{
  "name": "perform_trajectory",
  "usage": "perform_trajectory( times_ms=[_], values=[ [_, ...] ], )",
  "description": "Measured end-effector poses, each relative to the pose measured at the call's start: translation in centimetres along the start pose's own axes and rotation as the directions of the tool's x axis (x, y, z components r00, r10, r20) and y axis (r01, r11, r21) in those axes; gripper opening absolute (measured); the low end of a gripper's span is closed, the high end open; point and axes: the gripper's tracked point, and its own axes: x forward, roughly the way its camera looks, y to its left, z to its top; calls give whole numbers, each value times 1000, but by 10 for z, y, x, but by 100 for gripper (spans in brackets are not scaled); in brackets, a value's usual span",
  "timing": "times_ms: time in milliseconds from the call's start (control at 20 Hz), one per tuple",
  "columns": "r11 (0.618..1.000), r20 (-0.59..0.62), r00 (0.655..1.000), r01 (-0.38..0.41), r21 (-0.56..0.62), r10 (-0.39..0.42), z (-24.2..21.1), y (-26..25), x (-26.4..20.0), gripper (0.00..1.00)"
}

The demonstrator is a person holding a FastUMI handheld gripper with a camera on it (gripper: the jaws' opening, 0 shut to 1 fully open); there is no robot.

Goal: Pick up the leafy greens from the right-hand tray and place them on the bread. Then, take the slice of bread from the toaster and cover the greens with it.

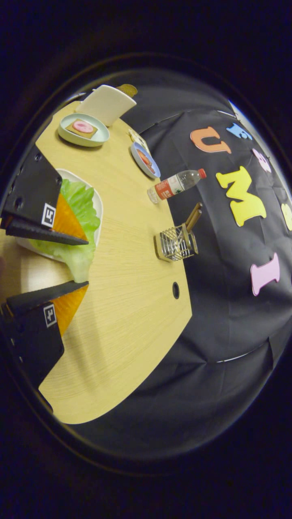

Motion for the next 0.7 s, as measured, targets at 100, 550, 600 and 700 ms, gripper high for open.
perform_trajectory(
  times_ms=[100,550,600,700],
  values=[
    [1000,4,1000,4,1,-4,0,-1,1,31],
    [1000,96,995,-11,-9,12,39,18,-25,0],
    [1000,105,994,-24,-11,25,45,24,-30,0],
    [999,120,992,-41,-12,42,58,34,-44,0]
  ],
)
